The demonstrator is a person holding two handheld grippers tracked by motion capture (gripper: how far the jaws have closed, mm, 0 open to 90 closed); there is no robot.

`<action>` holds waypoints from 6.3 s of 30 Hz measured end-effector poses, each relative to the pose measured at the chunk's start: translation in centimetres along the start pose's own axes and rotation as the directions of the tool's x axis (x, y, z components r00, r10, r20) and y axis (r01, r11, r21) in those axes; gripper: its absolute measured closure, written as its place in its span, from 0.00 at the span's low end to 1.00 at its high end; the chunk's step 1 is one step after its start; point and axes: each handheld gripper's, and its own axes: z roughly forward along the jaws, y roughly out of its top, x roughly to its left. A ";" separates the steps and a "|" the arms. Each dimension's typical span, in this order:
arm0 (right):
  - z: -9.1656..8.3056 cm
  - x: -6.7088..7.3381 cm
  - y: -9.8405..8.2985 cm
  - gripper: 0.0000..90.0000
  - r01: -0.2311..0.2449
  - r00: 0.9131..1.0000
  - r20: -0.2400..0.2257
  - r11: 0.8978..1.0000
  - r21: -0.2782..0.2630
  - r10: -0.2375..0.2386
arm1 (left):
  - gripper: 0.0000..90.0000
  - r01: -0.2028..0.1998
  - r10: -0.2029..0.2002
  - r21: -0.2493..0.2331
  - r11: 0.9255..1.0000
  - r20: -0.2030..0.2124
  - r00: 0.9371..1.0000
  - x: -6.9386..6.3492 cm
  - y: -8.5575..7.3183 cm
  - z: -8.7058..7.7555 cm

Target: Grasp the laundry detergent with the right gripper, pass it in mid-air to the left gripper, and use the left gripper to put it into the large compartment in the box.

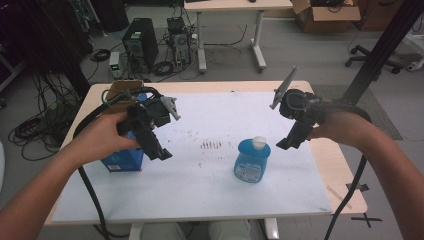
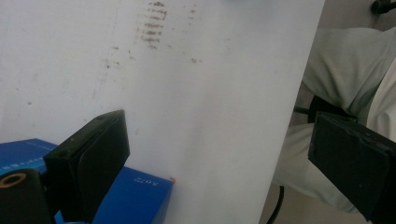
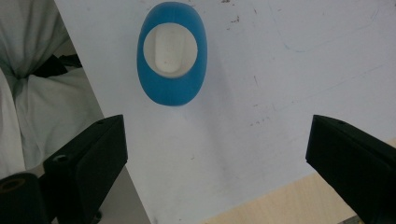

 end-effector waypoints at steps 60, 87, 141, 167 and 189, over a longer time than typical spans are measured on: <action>3.8 2.1 -3.5 0.06 -0.141 0.989 -0.065 0.985 -0.101 0.135 | 0.06 -0.003 0.003 -0.002 1.000 0.004 1.000 0.0 -0.1 0.5; 7.1 2.7 -6.1 0.05 -0.160 0.987 -0.069 0.948 -0.274 0.147 | 0.06 0.009 -0.009 0.000 1.000 0.011 1.000 0.2 0.0 1.1; 12.7 3.6 -11.0 0.06 -0.214 0.976 -0.105 0.754 -0.621 0.190 | 0.06 0.017 -0.017 0.008 1.000 0.016 1.000 0.4 0.2 1.6; 15.0 3.8 -10.5 0.06 -0.228 0.973 -0.127 0.684 -0.693 0.195 | 0.06 0.021 -0.021 0.013 1.000 0.021 1.000 0.5 0.1 1.9; 17.3 3.7 -8.0 0.08 -0.236 0.971 -0.147 0.649 -0.724 0.189 | 0.06 0.024 -0.024 0.020 1.000 0.021 0.999 0.5 0.2 2.0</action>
